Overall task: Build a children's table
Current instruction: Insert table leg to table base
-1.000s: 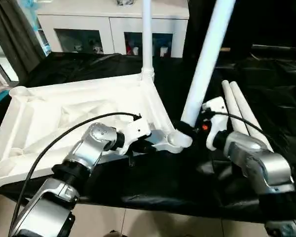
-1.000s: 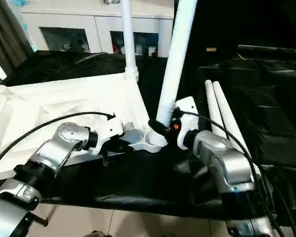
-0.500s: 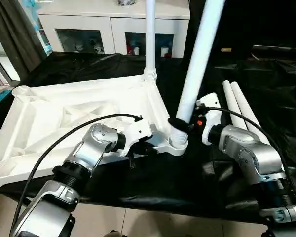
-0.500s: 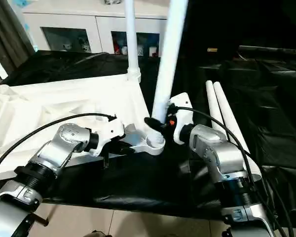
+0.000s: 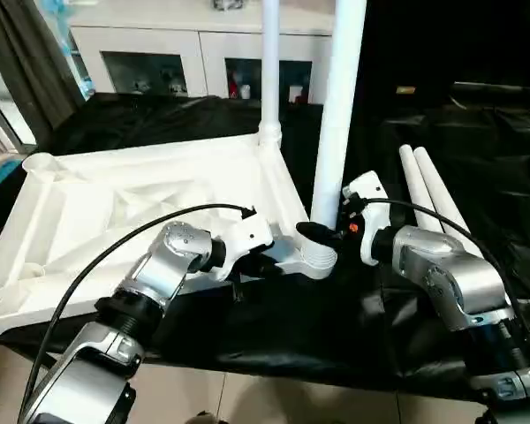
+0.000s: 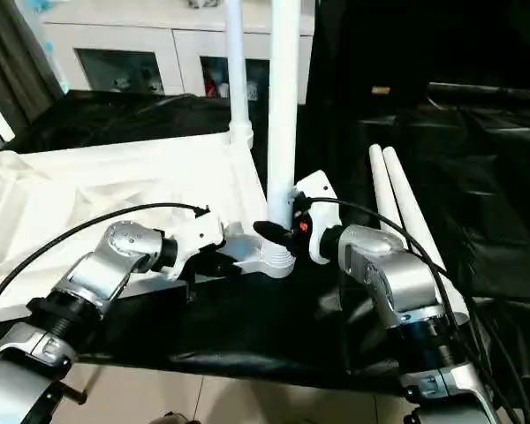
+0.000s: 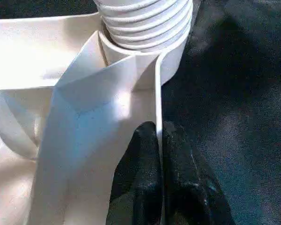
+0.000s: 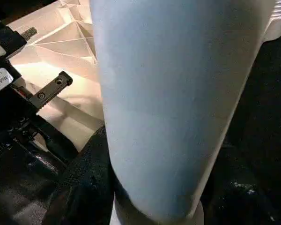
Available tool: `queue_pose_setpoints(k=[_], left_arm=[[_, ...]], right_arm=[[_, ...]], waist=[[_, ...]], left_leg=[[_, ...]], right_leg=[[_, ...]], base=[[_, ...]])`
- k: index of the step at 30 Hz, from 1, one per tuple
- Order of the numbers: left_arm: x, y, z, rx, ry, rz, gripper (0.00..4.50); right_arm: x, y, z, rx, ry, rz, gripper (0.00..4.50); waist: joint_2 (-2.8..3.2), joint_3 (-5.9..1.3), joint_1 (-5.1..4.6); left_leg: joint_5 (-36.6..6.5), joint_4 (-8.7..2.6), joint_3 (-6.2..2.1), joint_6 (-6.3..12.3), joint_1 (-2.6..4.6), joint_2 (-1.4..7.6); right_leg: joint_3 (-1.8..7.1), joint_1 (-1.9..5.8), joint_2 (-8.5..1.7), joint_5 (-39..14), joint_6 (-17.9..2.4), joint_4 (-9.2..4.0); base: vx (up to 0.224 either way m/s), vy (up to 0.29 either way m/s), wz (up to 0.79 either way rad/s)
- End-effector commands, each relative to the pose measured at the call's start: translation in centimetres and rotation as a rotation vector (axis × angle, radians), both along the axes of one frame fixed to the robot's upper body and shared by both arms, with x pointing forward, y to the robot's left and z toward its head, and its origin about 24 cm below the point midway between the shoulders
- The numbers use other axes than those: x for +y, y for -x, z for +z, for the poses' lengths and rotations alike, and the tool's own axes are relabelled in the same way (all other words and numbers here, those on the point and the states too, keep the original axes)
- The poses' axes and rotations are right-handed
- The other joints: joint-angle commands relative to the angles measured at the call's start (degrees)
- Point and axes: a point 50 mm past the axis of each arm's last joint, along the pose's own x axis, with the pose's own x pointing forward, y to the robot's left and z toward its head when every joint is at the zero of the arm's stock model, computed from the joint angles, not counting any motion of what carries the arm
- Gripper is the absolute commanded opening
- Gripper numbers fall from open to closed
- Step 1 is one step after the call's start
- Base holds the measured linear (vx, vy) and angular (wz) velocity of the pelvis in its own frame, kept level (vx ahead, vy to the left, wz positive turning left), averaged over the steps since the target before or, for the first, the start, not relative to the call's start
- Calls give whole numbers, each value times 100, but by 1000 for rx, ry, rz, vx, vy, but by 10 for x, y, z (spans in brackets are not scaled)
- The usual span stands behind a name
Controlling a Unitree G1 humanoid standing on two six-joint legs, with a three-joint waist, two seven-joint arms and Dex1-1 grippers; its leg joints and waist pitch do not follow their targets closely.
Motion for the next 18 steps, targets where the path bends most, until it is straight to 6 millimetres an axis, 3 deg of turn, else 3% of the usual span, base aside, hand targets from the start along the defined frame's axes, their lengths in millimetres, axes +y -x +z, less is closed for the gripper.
queue_pose_setpoints(k=[1, 18], left_arm=[[-9, 1, 8, -37, 62, -35, 0], [-8, -1, 9, -42, 81, -12, 0]], right_arm=[[-3, 3, -15, 77, 42, -13, 191], [-10, 18, -35, 112, -213, -140, 191]], waist=[[-124, -439, 12], [-109, -445, 36]], left_leg=[[-973, -380, -95, 239, 40, 272], [-1041, -395, -98, 235, 48, 280]], right_leg=[[278, 295, -421, -1797, -1001, -474], [274, 287, -435, -1814, -998, -489]], base=[[0, 0, 0], [0, 0, 0]])
